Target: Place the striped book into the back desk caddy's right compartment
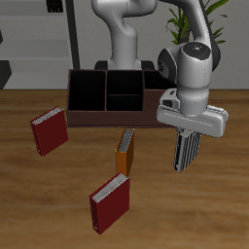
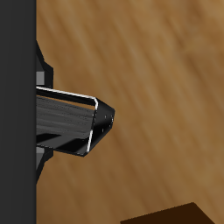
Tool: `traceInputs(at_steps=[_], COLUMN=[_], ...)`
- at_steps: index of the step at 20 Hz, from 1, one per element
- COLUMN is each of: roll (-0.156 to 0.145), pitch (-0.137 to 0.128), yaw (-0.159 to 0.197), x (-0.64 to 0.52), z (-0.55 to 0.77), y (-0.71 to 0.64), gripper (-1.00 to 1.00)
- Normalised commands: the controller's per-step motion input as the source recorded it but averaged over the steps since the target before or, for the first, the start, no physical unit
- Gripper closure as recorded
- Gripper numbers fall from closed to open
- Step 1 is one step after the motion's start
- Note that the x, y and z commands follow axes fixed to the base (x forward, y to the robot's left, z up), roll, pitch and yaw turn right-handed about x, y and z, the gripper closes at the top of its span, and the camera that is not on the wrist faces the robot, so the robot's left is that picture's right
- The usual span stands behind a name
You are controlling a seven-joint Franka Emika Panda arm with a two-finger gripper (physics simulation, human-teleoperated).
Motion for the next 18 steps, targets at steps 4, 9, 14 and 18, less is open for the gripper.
traceInputs(at_steps=[4,9,14,18], roll=[0.023,-0.017,-0.018,-0.012], pitch=[-0.022,-0.049,-0.029,-0.03], yaw=[0.037,0.073,0.07,0.06], x=[-0.01,-0.09,-0.15,-0.25], z=[0.44,0.73,0.65,0.66], y=[-0.06,-0.18,-0.22,-0.29], gripper=[1.0,1.0,1.0,1.0])
